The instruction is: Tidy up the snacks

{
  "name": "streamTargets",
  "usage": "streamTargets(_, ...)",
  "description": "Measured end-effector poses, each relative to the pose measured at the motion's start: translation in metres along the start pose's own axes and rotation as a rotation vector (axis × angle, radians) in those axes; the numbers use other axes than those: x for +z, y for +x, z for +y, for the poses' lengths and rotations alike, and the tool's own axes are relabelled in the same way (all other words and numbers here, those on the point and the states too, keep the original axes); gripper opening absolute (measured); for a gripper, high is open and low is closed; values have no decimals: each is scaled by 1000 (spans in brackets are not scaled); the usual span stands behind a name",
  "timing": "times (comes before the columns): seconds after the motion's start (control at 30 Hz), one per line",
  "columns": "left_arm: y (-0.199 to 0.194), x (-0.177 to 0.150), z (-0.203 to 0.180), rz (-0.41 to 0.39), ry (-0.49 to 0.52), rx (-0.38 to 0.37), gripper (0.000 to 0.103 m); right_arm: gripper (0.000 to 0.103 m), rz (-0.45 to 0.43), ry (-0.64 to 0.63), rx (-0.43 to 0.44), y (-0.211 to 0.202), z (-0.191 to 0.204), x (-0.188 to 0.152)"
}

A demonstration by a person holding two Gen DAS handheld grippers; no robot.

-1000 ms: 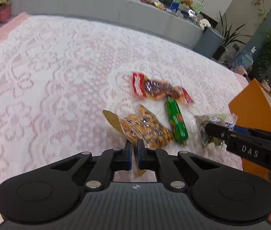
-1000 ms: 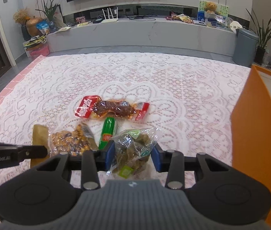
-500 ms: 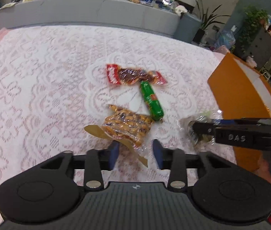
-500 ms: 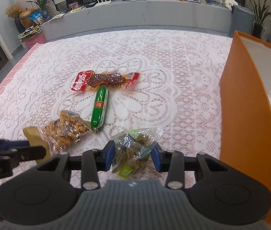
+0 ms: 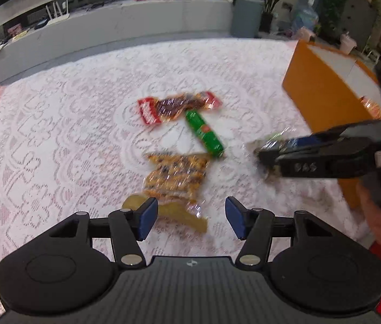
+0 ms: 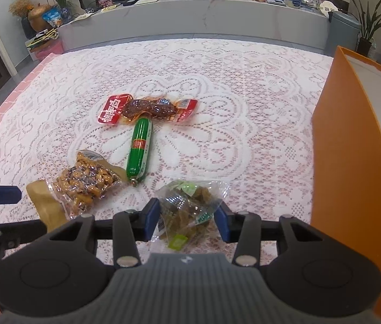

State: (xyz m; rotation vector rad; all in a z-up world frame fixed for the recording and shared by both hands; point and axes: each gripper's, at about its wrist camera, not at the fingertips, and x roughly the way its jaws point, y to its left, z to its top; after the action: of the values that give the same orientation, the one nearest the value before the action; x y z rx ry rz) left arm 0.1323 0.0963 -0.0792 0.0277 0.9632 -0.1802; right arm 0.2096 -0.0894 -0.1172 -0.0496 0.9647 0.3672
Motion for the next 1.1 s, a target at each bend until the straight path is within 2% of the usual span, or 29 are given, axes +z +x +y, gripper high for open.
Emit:
streamTargets(0.1,1,7,4,-32,-26,-15,73,46,-4,7,4,-2,-1,0)
streamTargets(0.23,12,17,9,-44,-28,-39,74,59,-28,5,-14,-5,-2,2)
streamTargets(0.3,17,20,10,-57,9,-18,75,64,-40,3,-15,-7,-3,4)
streamTargets(0.4,23,20,8,-91,94,-14,83,66,-63,-3,-29,-9,-4,7)
streamTargets(0.5,37,18,11,-68,104,-34,86,67,-82,-16,-47,-11,-5,9)
streamTargets(0.63,55,13,13,-51,101,3,86,72,-102,-34,-60,-13,-3,10)
streamTargets(0.7,61,12,14,-43,97,-17,86,73,-108,-58,-65,-14,-1,10)
streamTargets(0.8,67,12,14,-32,91,-35,86,74,-80,-91,-54,-10,4,8)
streamTargets(0.93,76,9,11,-33,126,-8,86,74,-16,-109,-61,0,7,3)
streamTargets(1.1,86,5,14,-7,150,4,89,73,54,-61,-43,14,1,2)
